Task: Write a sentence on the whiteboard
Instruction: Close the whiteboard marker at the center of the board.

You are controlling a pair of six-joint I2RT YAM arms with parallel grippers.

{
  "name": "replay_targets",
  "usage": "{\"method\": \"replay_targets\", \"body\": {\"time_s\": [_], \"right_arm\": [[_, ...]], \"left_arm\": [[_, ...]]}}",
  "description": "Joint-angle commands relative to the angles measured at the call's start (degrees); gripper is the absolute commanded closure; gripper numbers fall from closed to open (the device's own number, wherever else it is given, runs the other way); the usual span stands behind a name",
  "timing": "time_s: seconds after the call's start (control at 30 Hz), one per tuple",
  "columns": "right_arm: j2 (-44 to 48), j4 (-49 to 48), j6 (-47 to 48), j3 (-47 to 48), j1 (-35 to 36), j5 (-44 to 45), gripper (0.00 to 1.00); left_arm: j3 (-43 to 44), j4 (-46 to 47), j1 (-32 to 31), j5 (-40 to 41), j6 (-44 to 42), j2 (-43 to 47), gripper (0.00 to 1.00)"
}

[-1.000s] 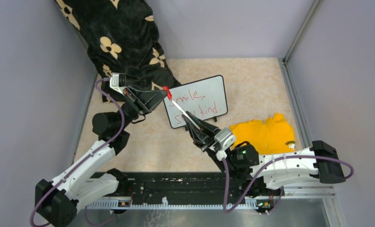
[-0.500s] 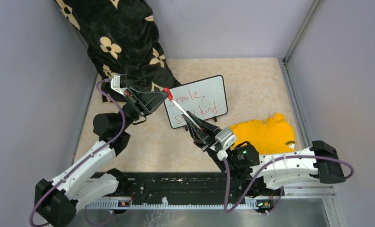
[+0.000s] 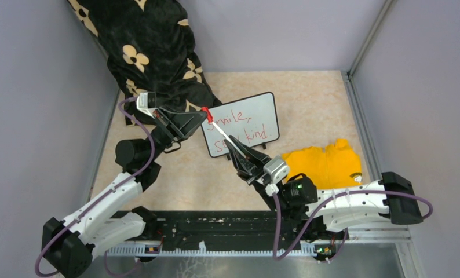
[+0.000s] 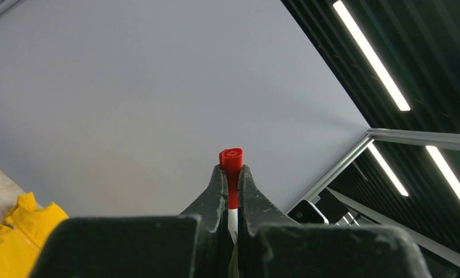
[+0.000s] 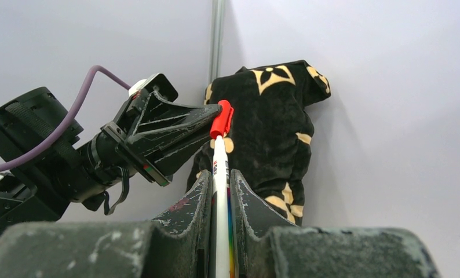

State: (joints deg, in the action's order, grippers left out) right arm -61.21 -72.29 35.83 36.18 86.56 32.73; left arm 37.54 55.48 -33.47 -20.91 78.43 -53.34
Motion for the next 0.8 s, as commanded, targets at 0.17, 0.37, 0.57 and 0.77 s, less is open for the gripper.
{"method": "replay_targets", "body": {"time_s": [0.17,0.37,0.57,0.77], "right_arm": [[-1.32,-4.53,1.32,2.66,-0.59,1.34,1.00],[-2.04,-7.14,2.49,2.45,-0.68,2.21,1.00],[-4.46,-12.26,5.82,3.05,-0.66,5.90,1.00],[-7.58,-19.15,9.96,3.23,-0.70,8.77,1.00]], "left_arm": [[0.87,3.25,-3.52,1.04,0.09,-1.07,1.00],[0.73,3.12,-5.61,2.89,-0.64,-1.78,1.00],[0.56,1.30,-9.06,8.12,-2.65,-1.77,1.00],[0.17,0.88,-12.11,12.34,-3.37,-2.28,1.00]]}}
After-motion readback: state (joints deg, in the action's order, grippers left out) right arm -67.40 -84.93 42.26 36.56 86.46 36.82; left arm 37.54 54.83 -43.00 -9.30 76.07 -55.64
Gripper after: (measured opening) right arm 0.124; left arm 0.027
